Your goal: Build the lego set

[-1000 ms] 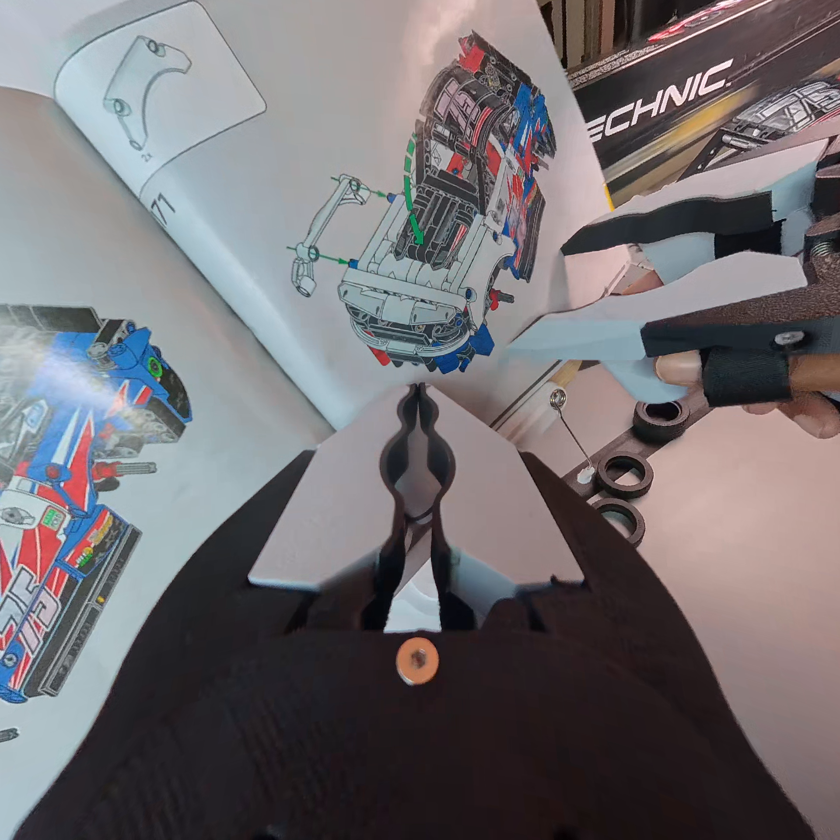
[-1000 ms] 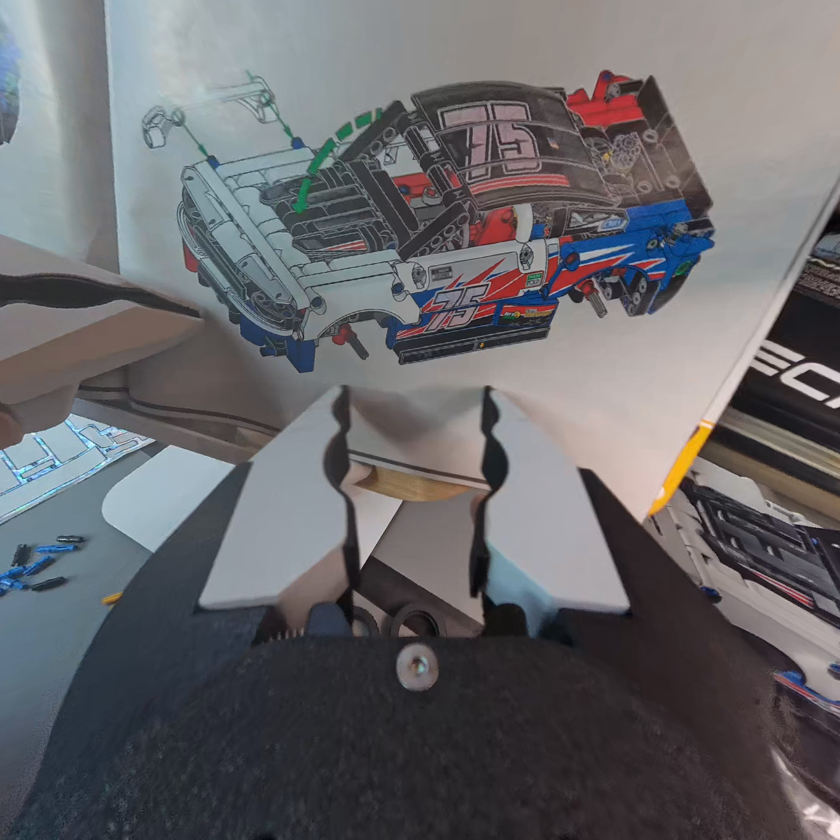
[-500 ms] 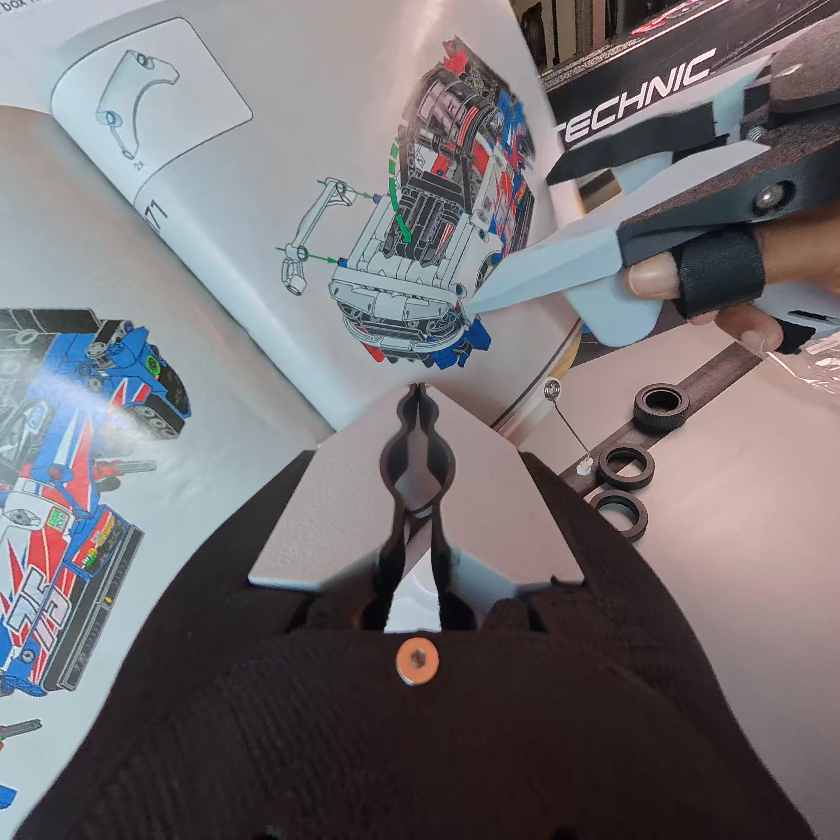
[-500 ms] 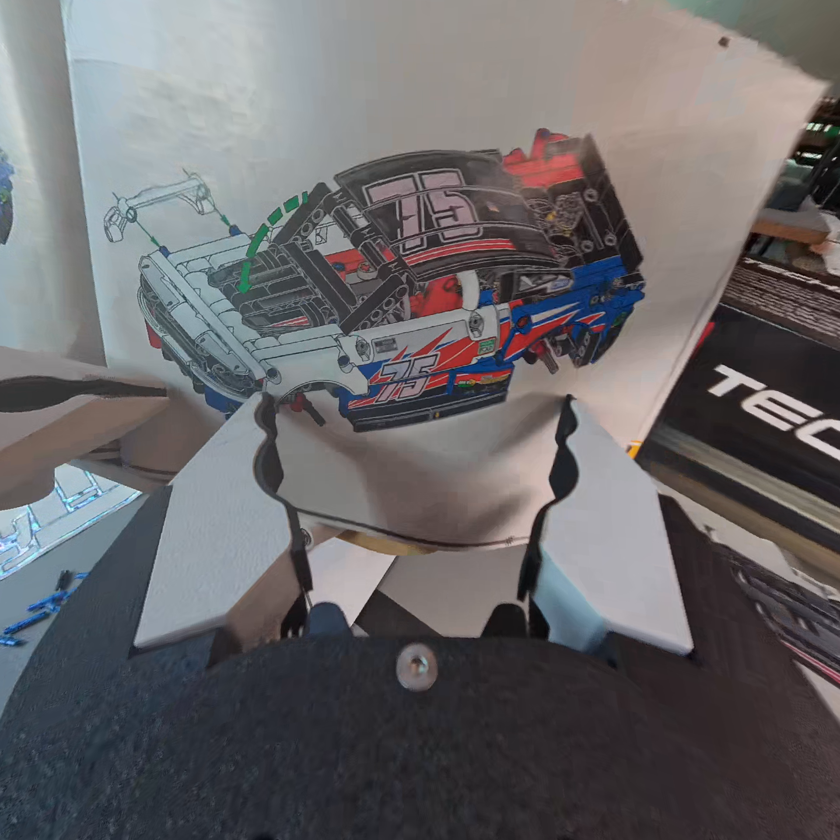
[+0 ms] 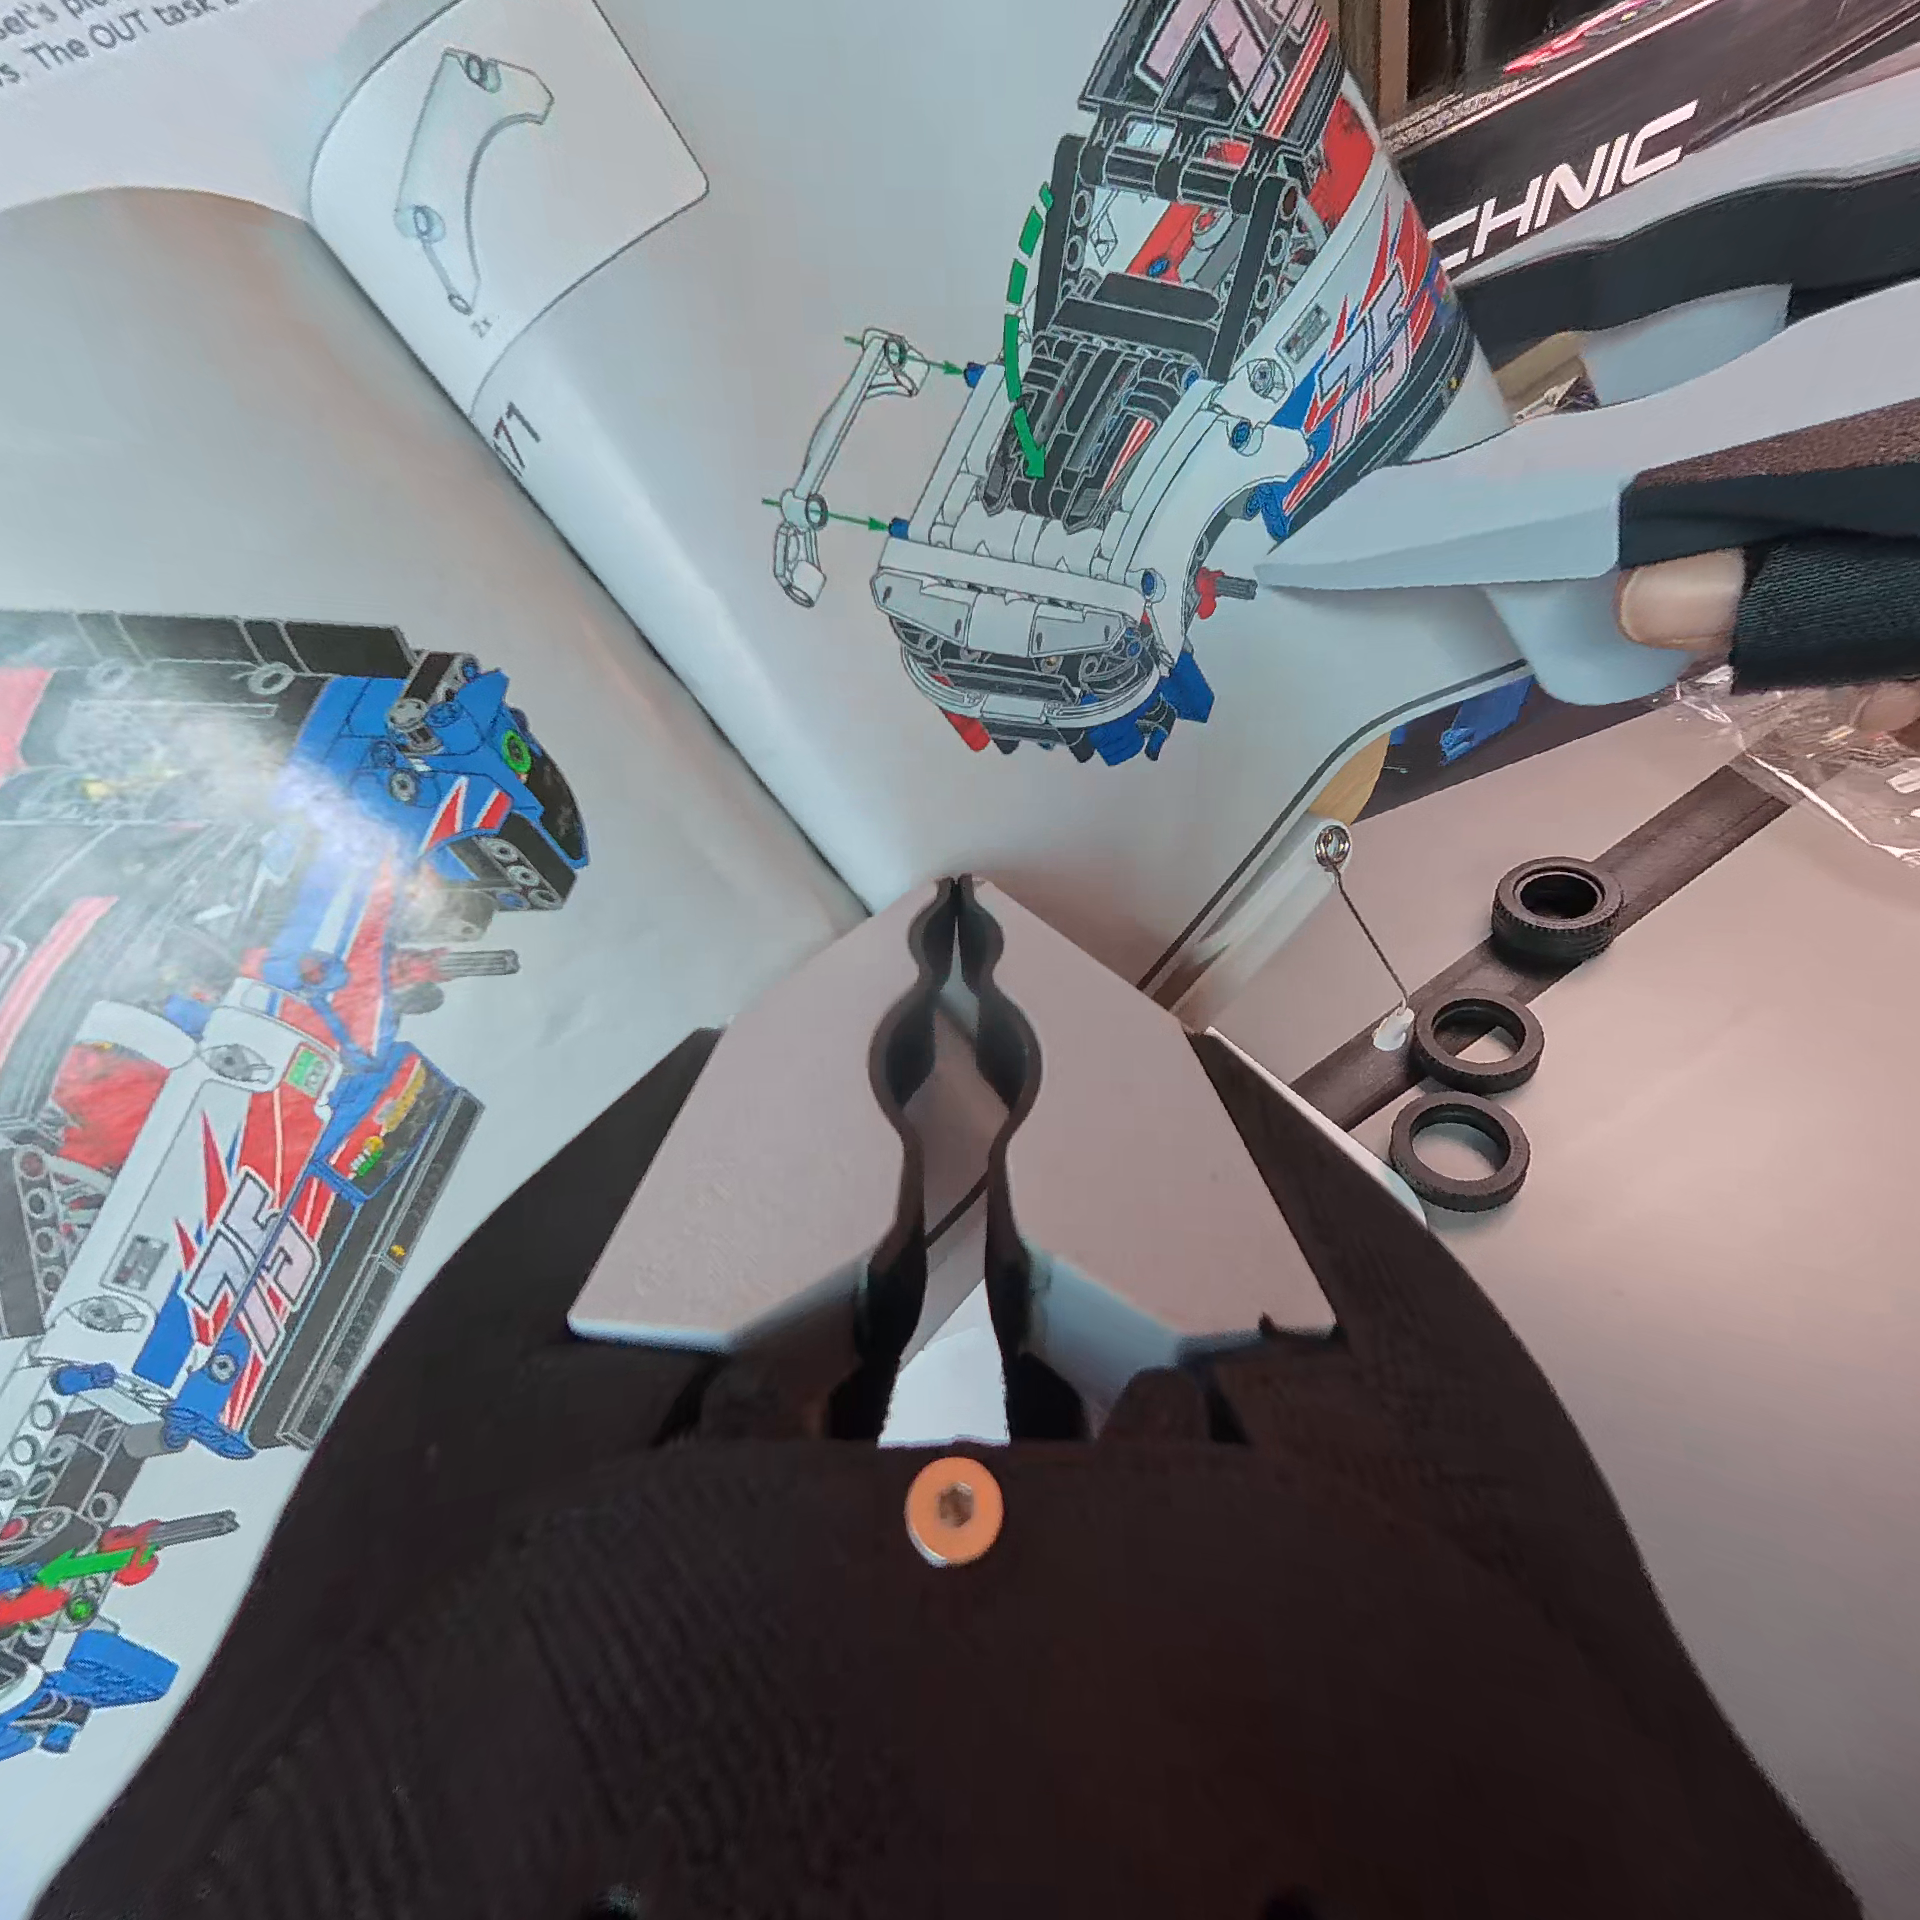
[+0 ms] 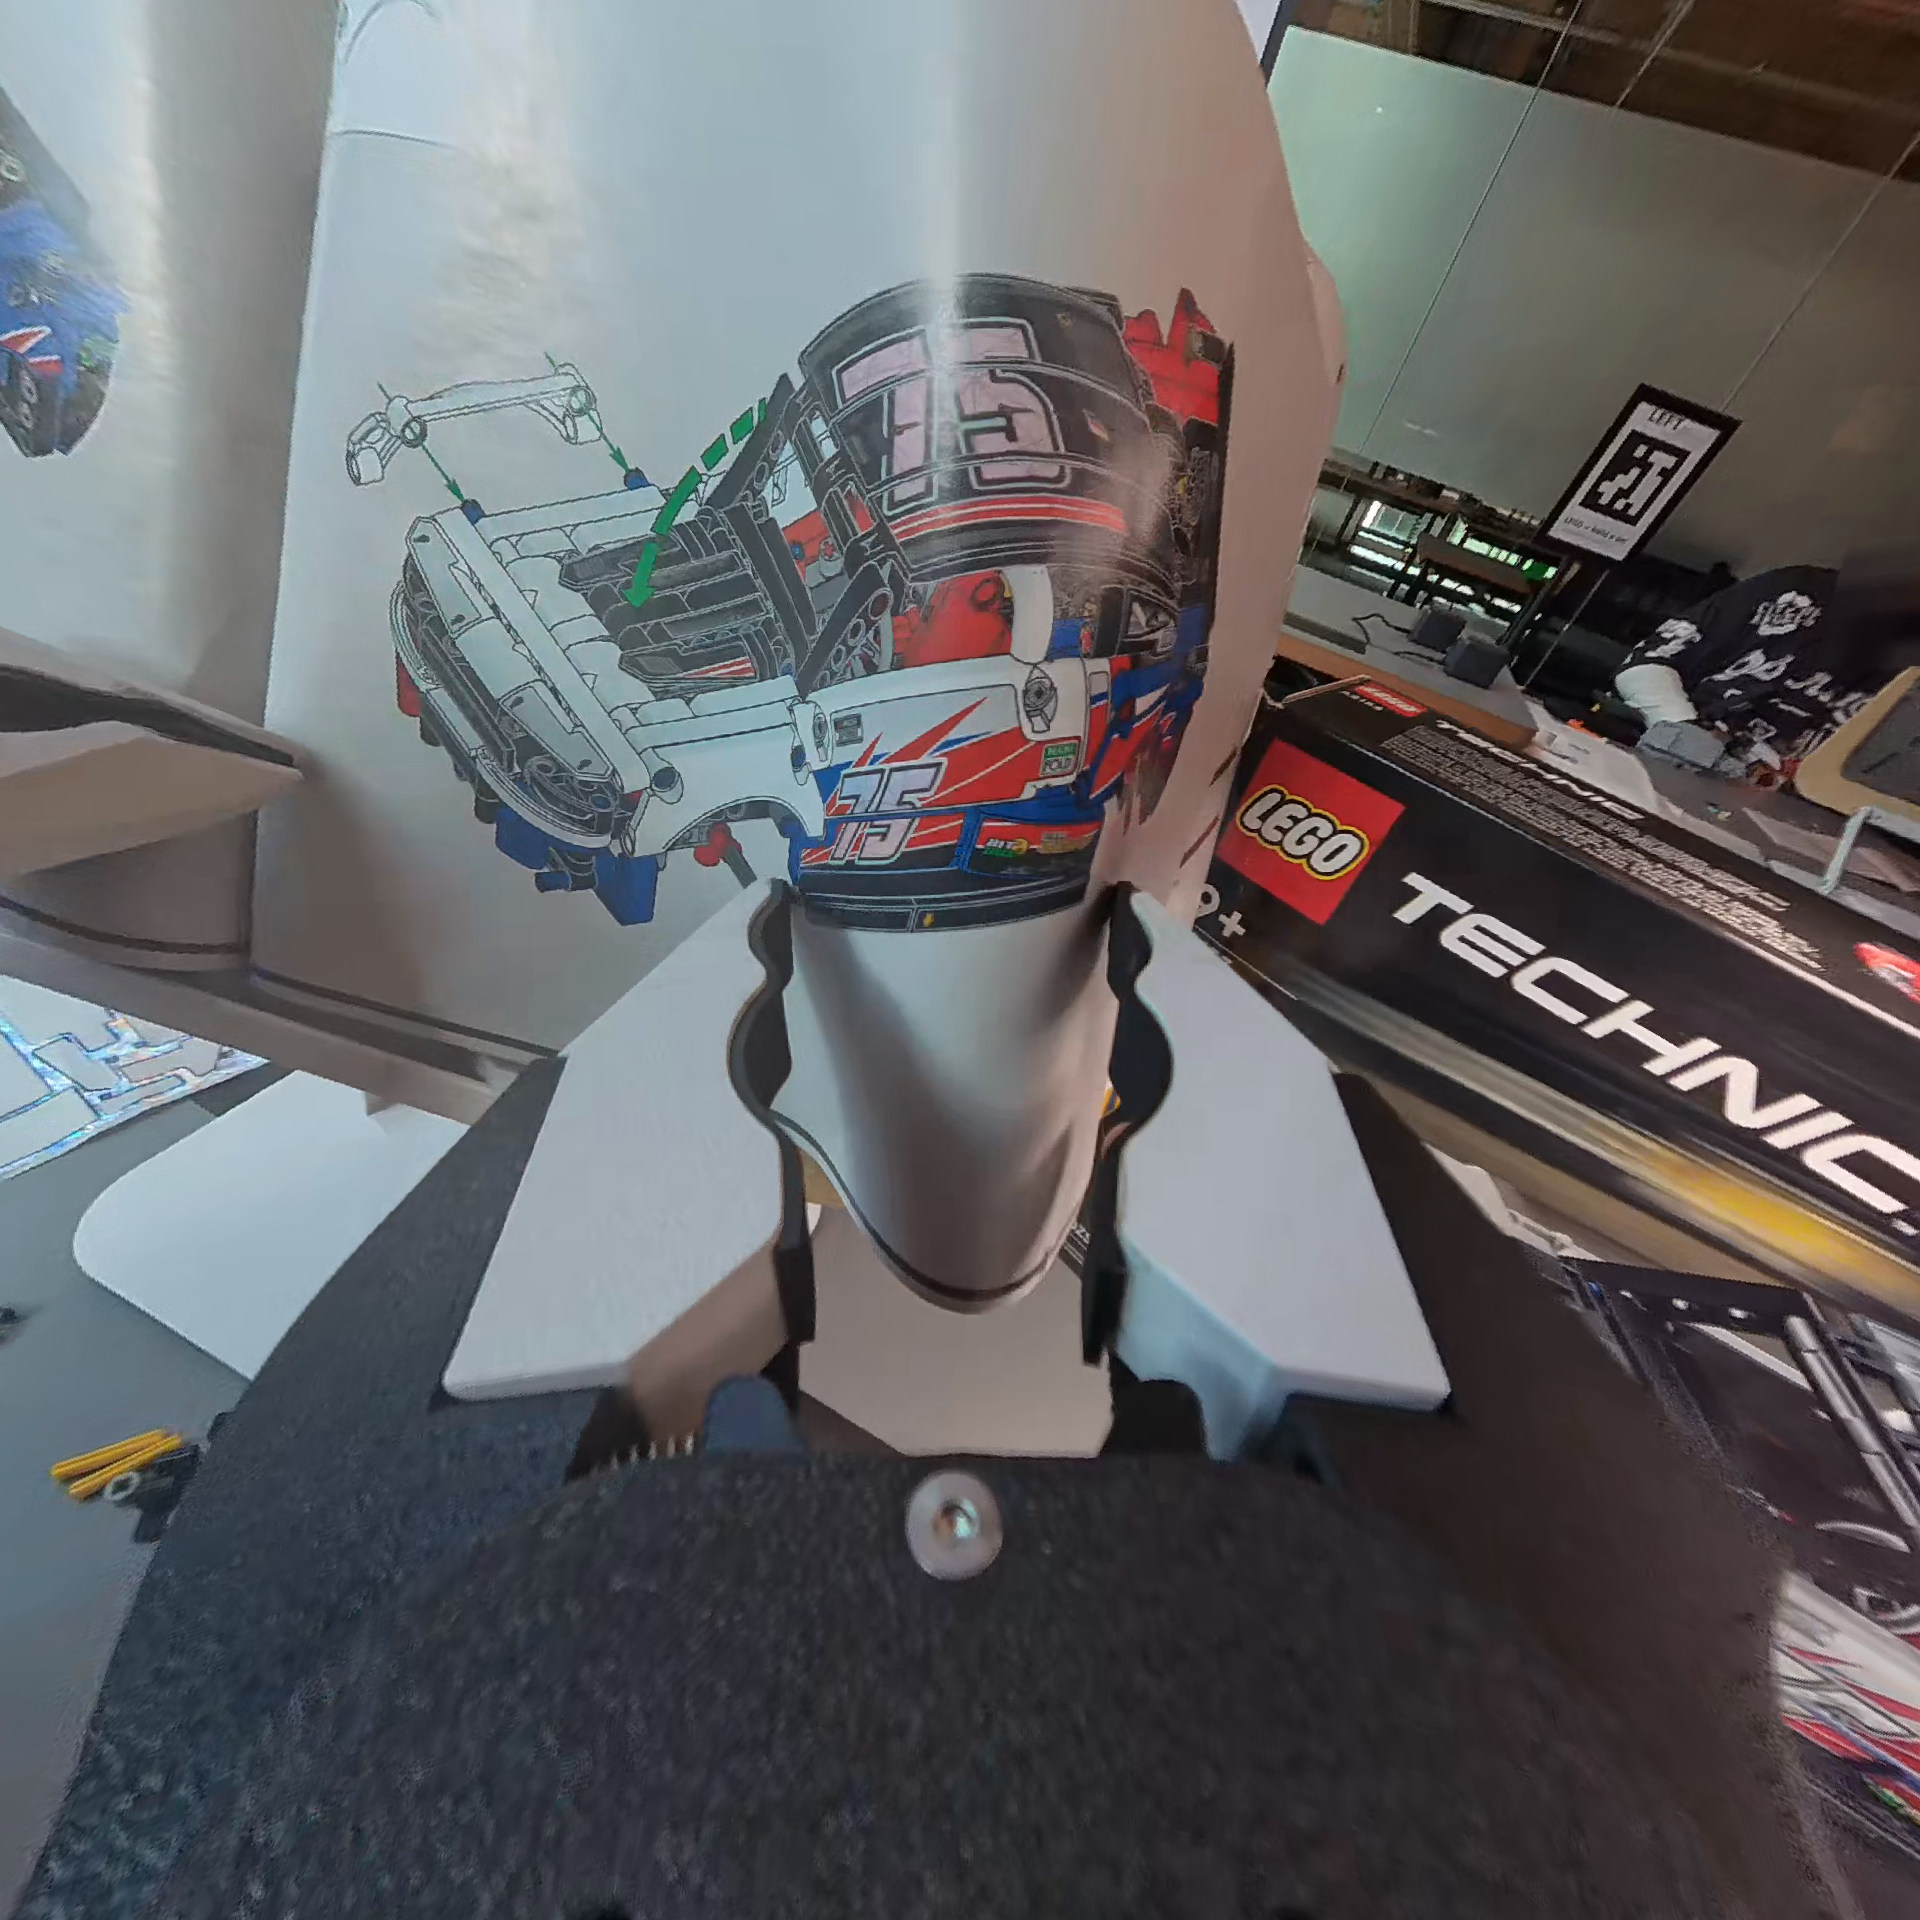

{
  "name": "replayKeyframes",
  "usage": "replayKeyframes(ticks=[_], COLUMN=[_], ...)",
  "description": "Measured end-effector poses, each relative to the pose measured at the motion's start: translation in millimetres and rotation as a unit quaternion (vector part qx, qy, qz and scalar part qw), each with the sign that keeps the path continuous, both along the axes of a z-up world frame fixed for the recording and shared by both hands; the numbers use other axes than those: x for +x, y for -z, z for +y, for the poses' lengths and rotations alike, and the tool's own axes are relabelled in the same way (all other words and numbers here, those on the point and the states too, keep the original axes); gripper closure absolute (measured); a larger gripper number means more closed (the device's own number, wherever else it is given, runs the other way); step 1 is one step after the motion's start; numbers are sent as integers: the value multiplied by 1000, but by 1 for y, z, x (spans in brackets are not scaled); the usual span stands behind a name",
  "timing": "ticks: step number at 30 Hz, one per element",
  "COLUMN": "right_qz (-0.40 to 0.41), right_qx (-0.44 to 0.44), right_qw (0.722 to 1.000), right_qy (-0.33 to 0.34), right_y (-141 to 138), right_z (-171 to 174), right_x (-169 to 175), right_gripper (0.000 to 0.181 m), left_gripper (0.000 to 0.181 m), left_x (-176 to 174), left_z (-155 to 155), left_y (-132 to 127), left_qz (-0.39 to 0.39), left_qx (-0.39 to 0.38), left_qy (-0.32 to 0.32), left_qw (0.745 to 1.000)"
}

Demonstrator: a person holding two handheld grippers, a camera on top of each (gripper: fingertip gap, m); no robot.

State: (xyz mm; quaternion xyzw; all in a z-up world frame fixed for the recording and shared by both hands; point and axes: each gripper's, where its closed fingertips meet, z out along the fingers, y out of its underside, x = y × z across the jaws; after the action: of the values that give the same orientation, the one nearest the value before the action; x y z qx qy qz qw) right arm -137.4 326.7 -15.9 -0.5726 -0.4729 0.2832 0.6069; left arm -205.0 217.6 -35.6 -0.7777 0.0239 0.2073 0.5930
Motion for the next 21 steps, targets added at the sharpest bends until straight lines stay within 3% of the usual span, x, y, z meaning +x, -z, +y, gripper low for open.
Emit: replayKeyframes(ticks=[6, 13, 15, 21], right_qz=[19, 62, 55, 59], right_qx=[-26, 44, 26, 13], right_qw=[998, 996, 996, 996], right_qy=[-59, -47, -63, -68], right_y=[-2, -18, -12, -10], right_z=[-11, -15, -18, -13], right_x=[10, 21, 20, 24], right_gripper=[126, 123, 120, 160], left_gripper=[181, 181, 181, 181], left_x=[0, -1, -1, -1], left_z=[0, 1, 1, 2], left_y=[1, 0, 0, 1], left_qz=[28, 24, 28, 33], left_qx=[-11, -10, -12, -15], left_qy=[-6, -7, -8, -7], left_qw=[1000, 1000, 999, 999])
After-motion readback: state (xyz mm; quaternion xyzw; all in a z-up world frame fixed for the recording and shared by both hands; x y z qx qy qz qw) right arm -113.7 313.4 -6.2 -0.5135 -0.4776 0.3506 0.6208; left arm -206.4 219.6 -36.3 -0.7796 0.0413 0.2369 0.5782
